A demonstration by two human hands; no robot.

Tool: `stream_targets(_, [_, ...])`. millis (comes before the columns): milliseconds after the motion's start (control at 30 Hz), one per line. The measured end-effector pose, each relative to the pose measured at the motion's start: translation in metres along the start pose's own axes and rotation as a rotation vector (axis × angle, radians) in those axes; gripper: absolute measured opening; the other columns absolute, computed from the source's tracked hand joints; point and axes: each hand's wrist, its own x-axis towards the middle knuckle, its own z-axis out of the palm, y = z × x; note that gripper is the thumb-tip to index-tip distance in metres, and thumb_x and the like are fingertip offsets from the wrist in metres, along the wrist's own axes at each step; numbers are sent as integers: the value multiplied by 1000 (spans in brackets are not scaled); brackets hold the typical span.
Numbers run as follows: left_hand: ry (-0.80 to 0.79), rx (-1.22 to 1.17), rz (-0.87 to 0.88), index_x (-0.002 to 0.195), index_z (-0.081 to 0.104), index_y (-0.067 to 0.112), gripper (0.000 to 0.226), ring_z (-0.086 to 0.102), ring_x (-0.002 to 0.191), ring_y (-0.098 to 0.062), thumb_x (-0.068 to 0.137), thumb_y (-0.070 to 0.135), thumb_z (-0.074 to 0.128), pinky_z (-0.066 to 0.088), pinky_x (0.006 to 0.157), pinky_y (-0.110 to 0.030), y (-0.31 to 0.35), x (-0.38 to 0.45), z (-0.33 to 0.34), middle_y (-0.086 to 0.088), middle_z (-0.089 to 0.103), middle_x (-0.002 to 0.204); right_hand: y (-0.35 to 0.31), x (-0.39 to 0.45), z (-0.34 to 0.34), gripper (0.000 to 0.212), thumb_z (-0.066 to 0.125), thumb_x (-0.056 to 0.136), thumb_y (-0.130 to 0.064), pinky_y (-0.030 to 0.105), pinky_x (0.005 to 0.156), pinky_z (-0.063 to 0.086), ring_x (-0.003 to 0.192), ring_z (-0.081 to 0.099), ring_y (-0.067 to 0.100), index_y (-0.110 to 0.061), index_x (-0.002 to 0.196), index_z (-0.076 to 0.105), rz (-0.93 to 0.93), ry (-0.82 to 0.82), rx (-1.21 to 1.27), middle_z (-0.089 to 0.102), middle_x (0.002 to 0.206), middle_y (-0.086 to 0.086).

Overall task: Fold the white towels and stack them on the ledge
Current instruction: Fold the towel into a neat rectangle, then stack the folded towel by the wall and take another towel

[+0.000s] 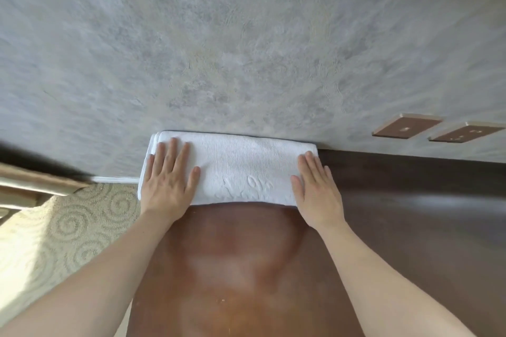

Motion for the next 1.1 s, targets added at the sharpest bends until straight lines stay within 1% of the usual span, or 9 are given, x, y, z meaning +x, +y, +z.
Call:
stream_targets(200, [-203,-68,206,159,15,22,78,-1,154,-12,96,65,3,-5,123,-29,44,-49,-39,4,3,167,-12,-41,-49,57,27,107,-40,36,123,18,151,25,24,-8,154,35,127,13,233,26,163,10])
stream_targets(300, [-265,-129,316,153,35,21,58,27,149,-19,105,49,21,16,122,-32,94,-68,-52,0,29,162,-4,-76,-70,55,27,107,-43,36,117,28,149,27,24,-12,150,40,136,-34,325,24,165,6])
stream_targets(400, [-263,-148,474,135,58,20,42,58,120,-23,107,36,30,39,106,-36,153,-87,-67,-1,66,129,21,-114,-98,48,31,107,-41,37,107,38,141,41,24,-17,144,48,232,-6,397,21,166,-1])
stream_targets(500, [-253,-161,647,117,67,24,45,64,98,-22,105,42,27,48,89,-37,218,-113,-87,3,73,101,61,-160,-126,40,33,107,-42,38,97,43,127,54,29,-20,128,58,255,49,383,25,164,-3])
stream_targets(567, [-227,-150,749,108,66,23,51,64,92,-21,103,47,22,49,85,-37,265,-130,-99,5,71,95,92,-190,-145,40,34,107,-39,36,103,38,131,50,26,-18,129,60,238,99,332,28,163,0])
stream_targets(667, [-182,-120,857,109,67,21,58,64,98,-20,100,49,17,46,88,-32,339,-158,-112,6,71,105,143,-233,-170,46,33,107,-40,31,116,24,148,29,18,-18,143,51,286,184,357,26,164,-1])
stream_targets(767, [-127,-92,919,112,68,19,66,64,104,-20,98,53,14,46,91,-31,417,-190,-113,5,70,112,202,-277,-192,52,31,107,-44,29,120,15,152,15,16,-20,152,40,334,262,365,22,165,-2])
stream_targets(933, [-65,-62,1010,130,62,19,47,55,127,-17,105,46,33,38,106,-30,551,-245,-84,3,61,137,306,-358,-220,57,30,105,-52,32,120,16,153,14,17,-23,153,36,423,372,369,23,165,-4])
stream_targets(1100, [-112,-53,1082,143,51,23,54,44,138,-13,104,52,27,29,112,-26,661,-302,-60,4,47,152,400,-431,-248,61,30,104,-54,35,122,15,153,13,18,-22,155,32,553,385,389,21,165,-3])
